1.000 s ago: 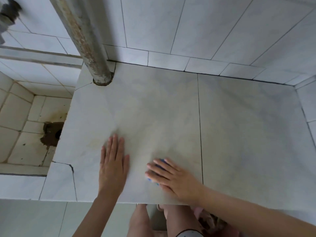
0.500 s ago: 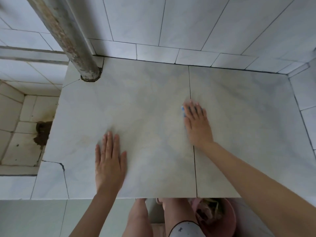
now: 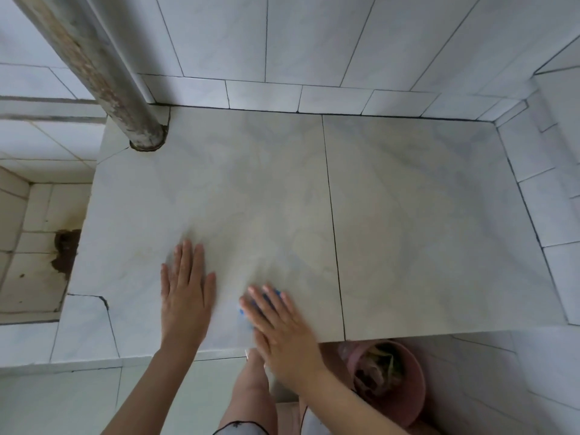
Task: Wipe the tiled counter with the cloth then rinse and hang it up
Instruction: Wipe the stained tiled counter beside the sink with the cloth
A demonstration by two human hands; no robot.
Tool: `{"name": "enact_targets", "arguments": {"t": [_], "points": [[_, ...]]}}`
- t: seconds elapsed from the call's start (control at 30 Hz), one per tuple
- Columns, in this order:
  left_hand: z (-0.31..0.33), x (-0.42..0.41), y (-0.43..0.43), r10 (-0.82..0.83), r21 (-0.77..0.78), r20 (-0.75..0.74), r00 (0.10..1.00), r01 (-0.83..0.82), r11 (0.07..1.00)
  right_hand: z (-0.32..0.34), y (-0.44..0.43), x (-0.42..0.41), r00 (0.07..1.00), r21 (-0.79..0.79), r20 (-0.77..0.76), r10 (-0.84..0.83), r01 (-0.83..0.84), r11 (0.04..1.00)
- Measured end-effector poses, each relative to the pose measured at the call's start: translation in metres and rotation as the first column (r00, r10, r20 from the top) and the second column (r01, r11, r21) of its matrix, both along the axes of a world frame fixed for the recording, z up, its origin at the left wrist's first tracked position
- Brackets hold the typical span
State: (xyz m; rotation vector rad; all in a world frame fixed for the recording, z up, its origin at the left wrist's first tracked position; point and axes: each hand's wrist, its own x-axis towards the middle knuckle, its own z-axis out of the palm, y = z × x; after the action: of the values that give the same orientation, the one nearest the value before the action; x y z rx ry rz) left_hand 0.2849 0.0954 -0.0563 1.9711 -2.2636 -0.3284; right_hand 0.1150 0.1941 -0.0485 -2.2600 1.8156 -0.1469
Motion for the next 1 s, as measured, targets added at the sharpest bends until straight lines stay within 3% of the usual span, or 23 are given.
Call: {"name": "enact_targets", "arguments": {"t": [0.1, 0.2, 0.3, 0.37, 0.6, 0.77, 0.87, 1.0], "points": [[0.002, -0.002, 0.01, 0.009, 0.011, -0.027, 1.0, -0.009, 1.0, -0.004, 0.006, -0.059, 0.966, 0.02, -0.066, -0.25, 0.252, 0.968], [0.002, -0.002, 0.019, -0.013, 0.013, -0.038, 0.999, 0.013, 1.0, -0.001, 0.024, -0.113, 0.872, 0.026, -0.134, -0.471, 0.479, 0.878], [0.002, 0.001, 0.02, -0.03, 0.01, -0.046, 0.998, 0.031, 0.999, -0.002, 0.03, -0.105, 0.781, 0.018, -0.115, -0.614, 0.62, 0.785], [0.002, 0.005, 0.02, -0.034, 0.002, -0.04, 0.999, 0.034, 0.999, -0.003, 0.027, -0.076, 0.797, 0.032, -0.087, -0.598, 0.603, 0.797], [-0.001, 0.041, 0.022, -0.012, 0.004, -0.02, 1.0, 0.012, 1.0, 0.004, 0.01, 0.056, 0.972, 0.107, 0.042, -0.231, 0.226, 0.968], [0.0, 0.049, 0.023, -0.002, 0.006, 0.004, 1.0, 0.002, 1.0, 0.002, 0.008, 0.063, 0.99, 0.053, 0.03, -0.137, 0.136, 0.989], [0.001, 0.043, 0.024, 0.012, 0.006, -0.019, 1.0, -0.012, 1.0, -0.001, 0.018, 0.025, 0.981, 0.095, 0.029, -0.19, 0.187, 0.978], [0.003, 0.024, 0.023, 0.014, 0.01, -0.057, 0.998, -0.014, 1.0, -0.001, 0.035, -0.049, 0.919, 0.102, -0.058, -0.389, 0.393, 0.914]]}}
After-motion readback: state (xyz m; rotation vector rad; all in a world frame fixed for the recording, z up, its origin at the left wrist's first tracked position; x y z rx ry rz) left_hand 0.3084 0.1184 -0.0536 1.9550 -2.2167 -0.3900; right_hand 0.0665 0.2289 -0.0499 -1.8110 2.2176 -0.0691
